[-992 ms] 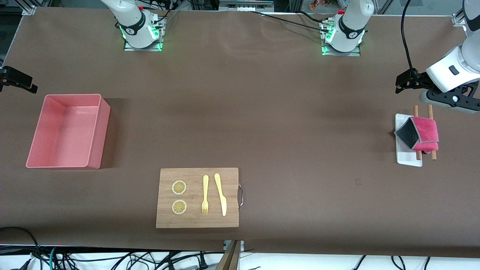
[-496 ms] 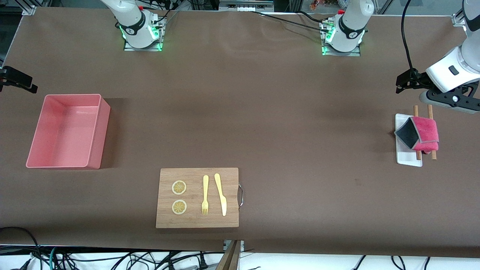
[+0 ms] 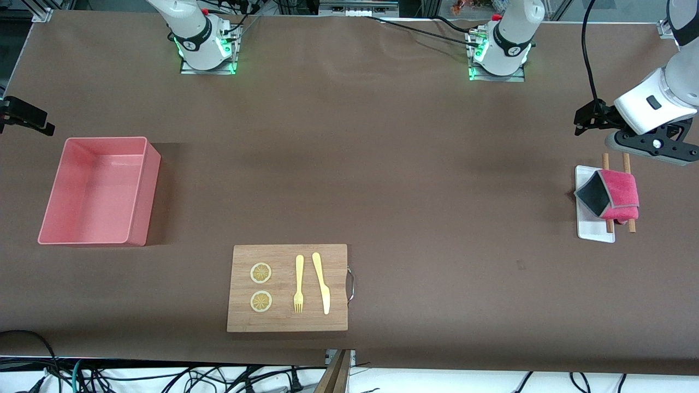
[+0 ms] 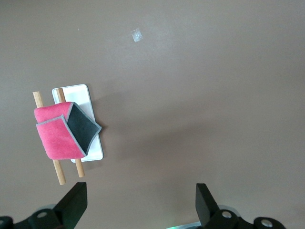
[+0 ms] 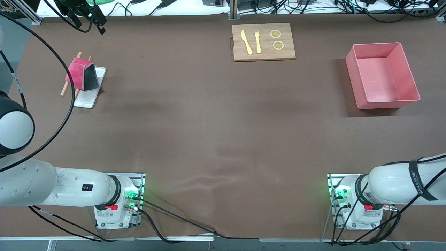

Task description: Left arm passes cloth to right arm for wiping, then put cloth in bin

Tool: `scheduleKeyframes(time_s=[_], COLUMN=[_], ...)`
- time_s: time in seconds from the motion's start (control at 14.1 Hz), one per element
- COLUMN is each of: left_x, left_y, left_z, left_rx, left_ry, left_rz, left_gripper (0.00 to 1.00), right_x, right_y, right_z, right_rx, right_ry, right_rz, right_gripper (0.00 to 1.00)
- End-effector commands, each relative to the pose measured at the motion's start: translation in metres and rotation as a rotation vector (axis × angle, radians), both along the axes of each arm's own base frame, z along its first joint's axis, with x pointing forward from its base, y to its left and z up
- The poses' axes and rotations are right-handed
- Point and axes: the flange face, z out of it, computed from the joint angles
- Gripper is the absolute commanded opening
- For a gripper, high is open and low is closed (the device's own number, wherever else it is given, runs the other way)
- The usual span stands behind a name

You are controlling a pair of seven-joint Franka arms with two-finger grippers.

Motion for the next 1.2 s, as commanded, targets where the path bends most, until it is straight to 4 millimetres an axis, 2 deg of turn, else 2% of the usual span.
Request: scheduleKeyframes(time_s=[0.0,0.21,0.43,0.57,0.64,0.78,0.92,1.13], left_x=[0.033,0.037,0.033,0.029,0.025,0.010,-0.001,-0.013], left_y=[0.005,0.000,-0.007,-0.022,-0.035,-0.039,-0.037,-0.028], left_z=[0.004,0.004,0.001,-0.021,-0.033,-0.094,-0.154,-0.235], left_rx=[0.008,0.019,0.063,0.159,0.214,0.387,0.430,0.573], left_ry=[0.002,0.007,0.007,0.016,0.026,0.081,0.090,0.076], left_rz=[0.016,0.052,0.243,0.362,0.345,0.325,0.352,0.227], left_gripper=[1.00,1.00,1.00,1.00,1.00,1.00,1.00,1.00], right_x=[-0.001,-0.001,-0.001,-0.001,-0.001,-0.001,-0.001,-0.001], right_y=[-0.001,-0.002,-0.001,-0.001,-0.002,-0.002,-0.003,-0.003], right_z=[0.002,0.002,0.002,0.002,0.002,0.002,0.002,0.002], right_rx=[0.016,0.016,0.016,0.016,0.016,0.016,0.015,0.016], right_ry=[-0.009,-0.009,-0.009,-0.009,-0.009,-0.007,-0.005,-0.006], right_rz=[0.011,0.010,0.011,0.011,0.010,0.010,0.008,0.008], right_gripper=[1.00,1.00,1.00,1.00,1.00,1.00,1.00,1.00])
